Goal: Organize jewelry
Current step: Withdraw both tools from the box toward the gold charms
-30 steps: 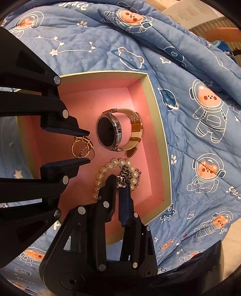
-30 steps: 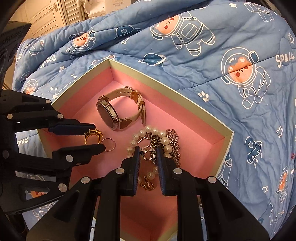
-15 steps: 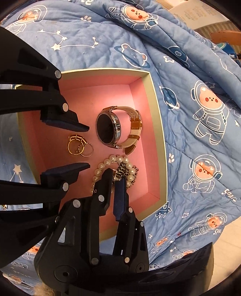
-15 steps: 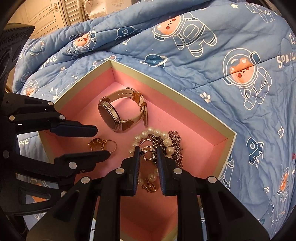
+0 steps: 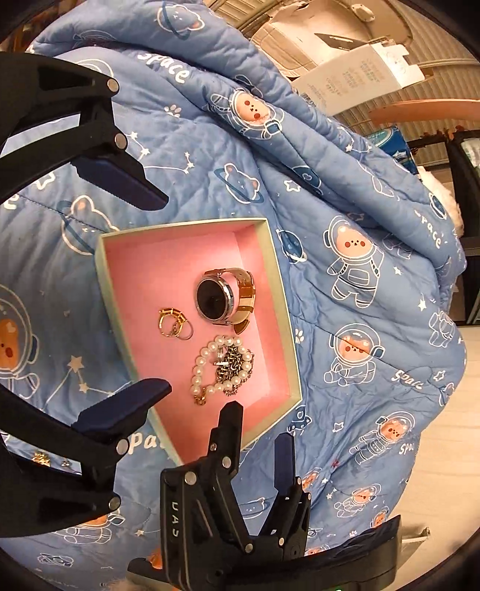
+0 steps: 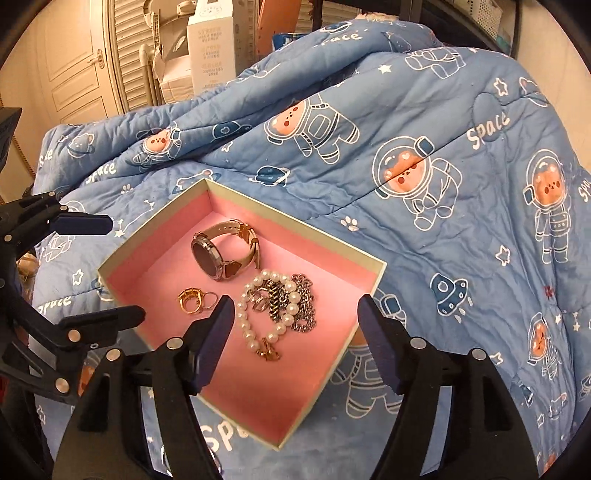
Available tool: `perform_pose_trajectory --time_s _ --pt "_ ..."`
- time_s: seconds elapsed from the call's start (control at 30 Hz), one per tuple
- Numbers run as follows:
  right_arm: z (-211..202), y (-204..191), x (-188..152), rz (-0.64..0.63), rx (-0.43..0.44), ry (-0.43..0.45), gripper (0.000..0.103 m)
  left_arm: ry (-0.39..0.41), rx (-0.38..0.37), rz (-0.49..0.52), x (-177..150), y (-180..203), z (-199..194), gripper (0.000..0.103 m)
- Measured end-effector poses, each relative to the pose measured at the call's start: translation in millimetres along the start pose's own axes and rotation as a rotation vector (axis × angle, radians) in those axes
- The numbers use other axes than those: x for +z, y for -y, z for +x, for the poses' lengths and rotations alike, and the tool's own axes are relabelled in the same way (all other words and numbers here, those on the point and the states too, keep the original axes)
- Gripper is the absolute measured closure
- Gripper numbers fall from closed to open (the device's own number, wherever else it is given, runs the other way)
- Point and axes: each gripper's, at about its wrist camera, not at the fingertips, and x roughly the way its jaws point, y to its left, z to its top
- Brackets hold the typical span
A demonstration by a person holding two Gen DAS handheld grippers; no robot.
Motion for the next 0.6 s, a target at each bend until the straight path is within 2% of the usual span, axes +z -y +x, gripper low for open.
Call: perform_pose_trajectory --time_s 0.03,0.23,0.43,0.6 --pt "-7 -1 -7 0.005 -0.001 0.010 0.025 0.012 -0.003 -0.005 -8 1 -6 0.009" --pt "-42 -14 -55 0.043 0.020 0.035 0.025 0.011 -0.010 -0.048 -68 12 -27 0.007" --pt "-60 -42 -106 0.062 0.053 0.035 0.025 0.019 -0.050 -0.187 -119 13 -42 0.007" --pt "-69 -68 -143 0.078 0.096 0.026 0.025 0.054 -0.074 -0.287 -145 18 -56 0.007"
